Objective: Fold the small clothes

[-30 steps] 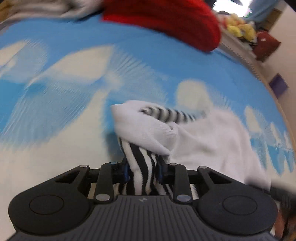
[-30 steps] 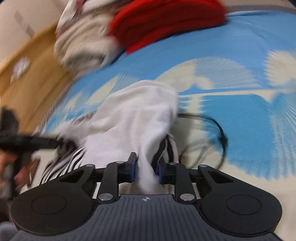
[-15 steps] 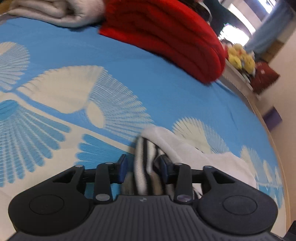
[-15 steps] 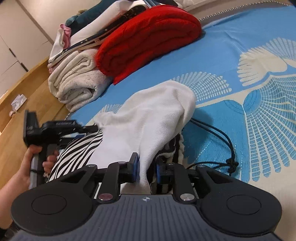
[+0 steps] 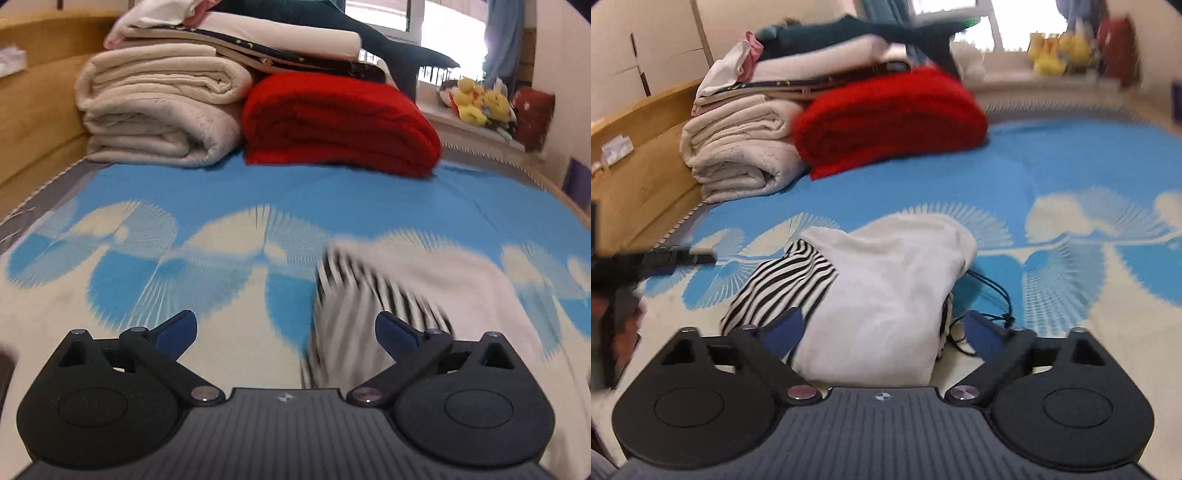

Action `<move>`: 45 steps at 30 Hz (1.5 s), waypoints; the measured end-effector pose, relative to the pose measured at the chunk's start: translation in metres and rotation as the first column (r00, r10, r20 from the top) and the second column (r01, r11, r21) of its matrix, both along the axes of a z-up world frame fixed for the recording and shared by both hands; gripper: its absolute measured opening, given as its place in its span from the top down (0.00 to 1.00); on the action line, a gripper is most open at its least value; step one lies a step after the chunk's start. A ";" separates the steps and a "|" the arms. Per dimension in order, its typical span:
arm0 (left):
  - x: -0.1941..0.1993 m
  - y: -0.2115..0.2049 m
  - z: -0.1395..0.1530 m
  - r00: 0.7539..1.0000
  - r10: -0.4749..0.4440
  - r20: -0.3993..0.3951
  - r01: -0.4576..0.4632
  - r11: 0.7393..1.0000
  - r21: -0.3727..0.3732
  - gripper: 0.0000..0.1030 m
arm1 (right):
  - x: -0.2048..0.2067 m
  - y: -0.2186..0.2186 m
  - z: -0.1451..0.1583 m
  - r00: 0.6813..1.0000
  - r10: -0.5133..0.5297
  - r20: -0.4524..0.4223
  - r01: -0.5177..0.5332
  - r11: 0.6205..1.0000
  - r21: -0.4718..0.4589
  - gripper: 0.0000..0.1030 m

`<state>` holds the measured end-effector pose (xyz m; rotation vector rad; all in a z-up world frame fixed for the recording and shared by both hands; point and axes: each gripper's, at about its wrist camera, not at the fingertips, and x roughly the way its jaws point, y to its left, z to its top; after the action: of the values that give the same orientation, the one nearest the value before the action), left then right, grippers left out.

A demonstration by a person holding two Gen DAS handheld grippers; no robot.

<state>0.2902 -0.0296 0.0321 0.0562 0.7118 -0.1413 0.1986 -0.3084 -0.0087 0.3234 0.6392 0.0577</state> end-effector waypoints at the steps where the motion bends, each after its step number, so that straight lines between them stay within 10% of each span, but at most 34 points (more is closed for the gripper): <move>1: -0.025 -0.003 -0.001 1.000 -0.009 -0.010 0.009 1.000 -0.003 0.00 | -0.012 0.013 0.004 1.000 -0.024 -0.001 0.024 0.999 -0.032 0.03; 11: -0.135 -0.014 -0.042 0.997 -0.076 0.014 0.075 0.995 0.071 0.00 | -0.089 0.072 -0.029 0.980 -0.199 0.029 0.201 0.973 -0.114 0.03; 16: -0.114 -0.020 -0.057 0.997 -0.077 -0.011 0.078 0.996 0.047 0.00 | -0.076 0.077 -0.052 0.988 -0.156 0.021 0.156 0.957 -0.246 0.03; 45: -0.089 -0.024 -0.056 0.999 -0.038 0.019 0.037 0.998 0.056 0.00 | -0.050 0.078 -0.061 0.987 -0.157 -0.035 0.147 0.967 -0.208 0.03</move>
<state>0.2010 -0.0535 -0.0240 0.1236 0.6944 -0.1564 0.1489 -0.2308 -0.0693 0.1744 0.6636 -0.1635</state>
